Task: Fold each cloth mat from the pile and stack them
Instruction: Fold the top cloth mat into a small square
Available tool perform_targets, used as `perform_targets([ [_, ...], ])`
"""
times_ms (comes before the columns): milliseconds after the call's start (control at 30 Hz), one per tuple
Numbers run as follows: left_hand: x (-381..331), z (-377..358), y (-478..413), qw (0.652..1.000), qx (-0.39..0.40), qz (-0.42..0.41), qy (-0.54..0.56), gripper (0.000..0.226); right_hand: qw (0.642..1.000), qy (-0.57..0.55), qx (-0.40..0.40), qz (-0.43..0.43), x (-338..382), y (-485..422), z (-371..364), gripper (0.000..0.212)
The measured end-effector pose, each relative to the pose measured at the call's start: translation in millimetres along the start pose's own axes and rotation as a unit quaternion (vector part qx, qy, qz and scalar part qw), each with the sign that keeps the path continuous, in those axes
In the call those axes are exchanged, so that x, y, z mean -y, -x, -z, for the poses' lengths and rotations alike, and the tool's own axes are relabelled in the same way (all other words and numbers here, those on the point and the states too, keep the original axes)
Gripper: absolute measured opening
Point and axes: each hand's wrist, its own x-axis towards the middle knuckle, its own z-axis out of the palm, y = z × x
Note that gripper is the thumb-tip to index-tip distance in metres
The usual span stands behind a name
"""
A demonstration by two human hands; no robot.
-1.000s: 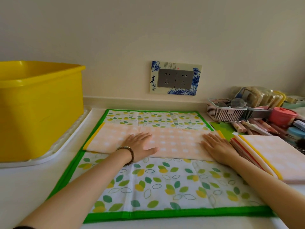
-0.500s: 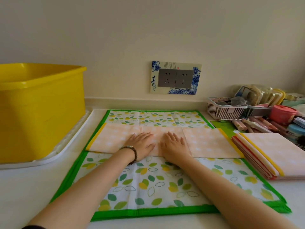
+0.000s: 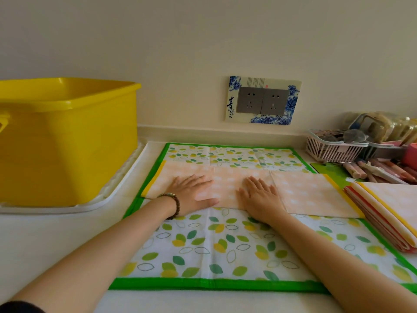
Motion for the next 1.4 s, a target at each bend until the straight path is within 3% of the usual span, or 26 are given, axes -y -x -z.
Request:
perform_targets([
  [167,29.2,3.3,14.2,1.000,0.013,0.020,-0.001,0.116,1.000,-0.001,0.000,0.005,-1.2,0.3,-0.7,0.061],
  [333,43.0,7.4,22.9,0.999,0.026,0.033,0.009,0.126,1.000,-0.001,0.003,0.005,-1.1,1.2,0.8,0.060],
  [400,40.1,12.5,24.5,0.998,0.038,0.039,0.019,0.120,1.000,-0.007,0.003,0.003,-0.7,1.2,1.8,0.061],
  [500,34.5,24.7,21.5,0.996,0.046,0.057,0.050,0.092,0.999,-0.030,-0.002,0.013,-1.2,0.6,7.0,0.057],
  [600,22.4,39.3,6.0,0.994,0.049,0.081,0.057,0.083,0.985,-0.173,0.014,0.023,-5.6,5.1,20.8,0.048],
  [700,-0.3,46.6,-14.6,0.997,0.024,0.054,0.045,0.088,0.958,-0.283,0.006,0.041,-22.2,21.3,33.0,0.060],
  [800,-18.8,42.2,-37.7,0.999,0.015,0.018,0.038,0.084,0.969,-0.236,-0.012,0.071,-45.2,36.7,39.3,0.059],
  [933,-32.6,28.9,-71.4,1.000,0.017,0.012,-0.016,0.085,0.973,-0.219,-0.025,0.071,-69.4,49.5,45.1,0.035],
  [1100,-42.5,19.0,-87.6,1.000,-0.003,0.000,-0.031,0.067,0.966,-0.249,-0.026,0.068,-78.0,49.7,43.2,0.012],
  [1233,-43.1,24.3,-82.8,0.999,-0.023,-0.012,-0.029,0.059,0.961,-0.259,-0.041,0.093,-77.9,42.9,38.7,0.008],
  [1400,-29.6,33.8,-72.4,0.997,-0.025,0.014,-0.065,0.053,0.972,-0.164,-0.088,0.146,-90.0,26.7,37.1,0.008],
])
